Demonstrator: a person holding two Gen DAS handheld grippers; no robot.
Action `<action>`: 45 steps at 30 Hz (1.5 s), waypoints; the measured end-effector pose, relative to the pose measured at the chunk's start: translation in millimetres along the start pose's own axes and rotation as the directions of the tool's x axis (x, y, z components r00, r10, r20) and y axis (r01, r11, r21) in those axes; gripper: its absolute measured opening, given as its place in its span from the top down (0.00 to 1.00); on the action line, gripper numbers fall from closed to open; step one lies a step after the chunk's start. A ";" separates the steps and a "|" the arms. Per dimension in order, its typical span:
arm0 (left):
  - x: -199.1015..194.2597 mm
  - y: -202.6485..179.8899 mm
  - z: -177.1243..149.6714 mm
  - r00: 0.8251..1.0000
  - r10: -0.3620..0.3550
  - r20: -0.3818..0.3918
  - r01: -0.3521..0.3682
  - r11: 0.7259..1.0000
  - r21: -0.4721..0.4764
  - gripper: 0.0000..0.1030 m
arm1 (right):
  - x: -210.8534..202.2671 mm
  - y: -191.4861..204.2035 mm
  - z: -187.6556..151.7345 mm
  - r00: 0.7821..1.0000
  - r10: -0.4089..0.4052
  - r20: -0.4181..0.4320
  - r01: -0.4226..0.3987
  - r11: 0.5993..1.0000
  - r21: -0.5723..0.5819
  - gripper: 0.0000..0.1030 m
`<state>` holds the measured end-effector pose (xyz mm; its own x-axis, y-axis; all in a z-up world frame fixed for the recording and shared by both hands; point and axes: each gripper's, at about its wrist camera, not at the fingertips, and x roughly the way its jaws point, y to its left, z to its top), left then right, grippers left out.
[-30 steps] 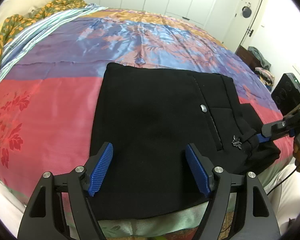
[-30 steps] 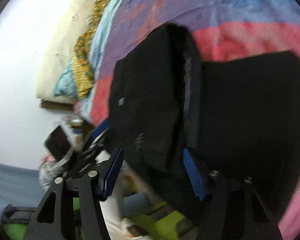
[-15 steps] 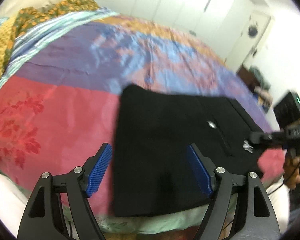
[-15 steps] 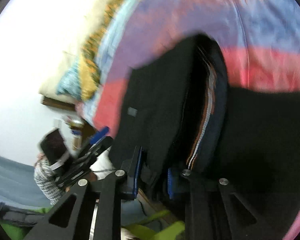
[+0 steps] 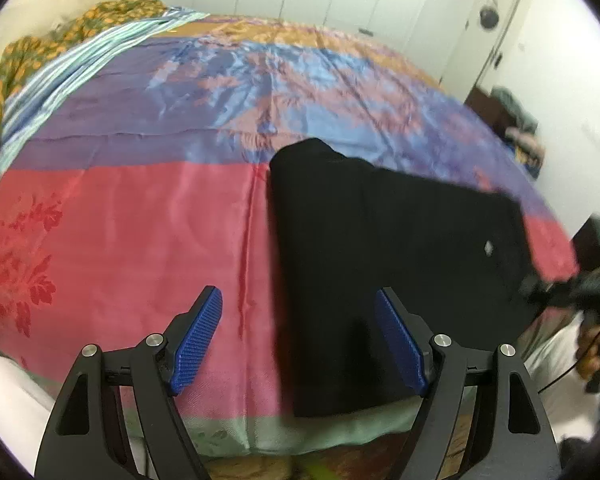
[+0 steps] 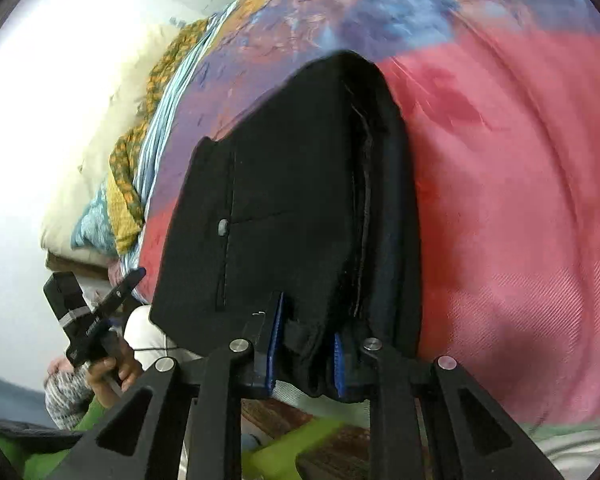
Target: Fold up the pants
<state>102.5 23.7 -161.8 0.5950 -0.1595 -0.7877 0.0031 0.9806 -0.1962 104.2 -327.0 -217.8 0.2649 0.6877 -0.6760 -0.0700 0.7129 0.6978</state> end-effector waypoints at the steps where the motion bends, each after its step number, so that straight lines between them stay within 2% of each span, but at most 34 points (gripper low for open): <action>1: -0.5 -1.8 -0.1 1.000 0.008 -0.002 -0.008 1.000 0.009 0.22 | -2.7 1.5 1.8 1.000 0.011 0.010 -0.011 1.000 0.006 0.71; 3: -2.4 -6.0 0.5 1.000 0.022 -0.001 -0.022 0.999 0.024 0.22 | -8.7 8.5 5.3 0.999 -0.025 0.020 0.026 1.000 -0.016 0.68; 4: -3.7 -8.3 -0.5 1.000 0.028 -0.002 -0.028 0.999 0.028 0.22 | -14.3 17.3 8.1 0.995 -0.085 0.046 0.087 0.995 -0.051 0.62; 5: -3.2 -10.6 -0.4 0.999 0.037 -0.007 -0.037 0.999 0.036 0.22 | -24.5 31.2 12.4 0.977 -0.185 0.102 0.196 0.974 -0.111 0.60; 6: -1.6 -12.8 -0.5 0.999 0.045 -0.015 -0.045 0.998 0.043 0.22 | -33.2 40.3 14.5 0.961 -0.236 0.146 0.257 0.955 -0.148 0.58; 9: 4.6 -15.2 -1.0 0.997 0.061 -0.040 -0.059 0.997 0.049 0.22 | -49.6 79.5 22.9 0.933 -0.254 0.257 0.313 0.923 -0.226 0.58; 12: 8.1 -16.5 -2.0 0.995 0.077 -0.061 -0.074 0.996 0.056 0.22 | -48.2 111.1 34.0 0.924 -0.216 0.315 0.318 0.893 -0.319 0.54; 14: 8.0 -16.2 -2.2 0.994 0.084 -0.064 -0.080 0.995 0.059 0.22 | -33.3 126.6 42.8 0.934 -0.190 0.302 0.299 0.880 -0.370 0.53; 17: 6.9 -15.1 -2.5 0.993 0.093 -0.070 -0.089 0.994 0.060 0.22 | -3.5 130.1 46.7 0.950 -0.171 0.262 0.268 0.876 -0.400 0.53; 19: 6.3 -14.3 -2.9 0.993 0.096 -0.072 -0.092 0.994 0.061 0.22 | 13.2 115.8 48.2 0.948 -0.216 0.235 0.295 0.875 -0.384 0.53; 21: 6.1 -13.5 -3.4 0.993 0.097 -0.073 -0.093 0.994 0.061 0.22 | 30.2 99.2 49.0 0.936 -0.283 0.210 0.343 0.869 -0.356 0.53; 23: 6.3 -13.9 -3.0 0.992 0.098 -0.074 -0.093 0.994 0.061 0.22 | 40.8 82.5 49.1 0.933 -0.306 0.188 0.353 0.878 -0.322 0.54; 25: 6.6 -13.4 -3.0 0.992 0.100 -0.075 -0.096 0.993 0.062 0.22 | 40.7 81.7 47.1 0.933 -0.300 0.200 0.351 0.880 -0.319 0.54; 29: 8.2 -12.8 -3.1 0.992 0.099 -0.080 -0.095 0.994 0.057 0.22 | 35.3 92.9 40.5 0.916 -0.338 0.216 0.395 0.850 -0.348 0.53; 33: 3.2 -7.4 -4.0 0.994 0.081 -0.077 -0.078 0.996 0.042 0.22 | 11.5 107.0 13.8 0.911 -0.330 0.247 0.404 0.835 -0.373 0.53; 35: 6.1 -1.3 -6.4 0.993 0.059 -0.100 -0.057 0.998 0.022 0.16 | 2.5 111.0 -7.1 0.906 -0.339 0.254 0.418 0.815 -0.402 0.50; 36: 9.7 1.4 -7.7 0.992 0.034 -0.123 -0.032 0.999 0.011 0.16 | 3.6 107.6 -20.8 0.901 -0.369 0.229 0.433 0.800 -0.416 0.41; 38: 12.6 7.8 -6.4 0.989 -0.013 -0.148 0.011 1.000 -0.011 0.16 | 5.9 99.1 -35.8 0.897 -0.405 0.178 0.441 0.789 -0.427 0.38; 40: 10.4 17.9 0.5 0.988 -0.056 -0.144 0.049 0.998 -0.048 0.16 | -13.1 97.6 -37.1 0.921 -0.340 0.190 0.389 0.830 -0.400 0.38; 41: 9.5 26.1 6.3 0.987 -0.090 -0.136 0.080 0.994 -0.081 0.16 | -31.4 94.8 -29.1 0.939 -0.274 0.208 0.333 0.876 -0.350 0.36; 43: 13.9 40.5 15.8 0.974 -0.181 -0.133 0.161 0.975 -0.153 0.11 | -51.8 81.6 -10.5 0.945 -0.223 0.239 0.284 0.922 -0.263 0.05; 44: 23.1 46.8 20.1 0.959 -0.238 -0.155 0.207 0.959 -0.192 0.10 | -52.6 69.1 2.1 0.954 -0.214 0.212 0.260 0.939 -0.225 0.01; 45: 36.2 51.8 23.2 0.941 -0.279 -0.193 0.234 0.945 -0.229 0.10 | -48.5 59.4 11.8 0.962 -0.213 0.172 0.246 0.948 -0.202 0.00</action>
<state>142.8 71.3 -187.0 0.4036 -0.4460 -0.7989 -0.0421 0.8632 -0.5031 98.5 -319.6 -140.7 0.4350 0.4863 -0.7578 -0.1953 0.8725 0.4478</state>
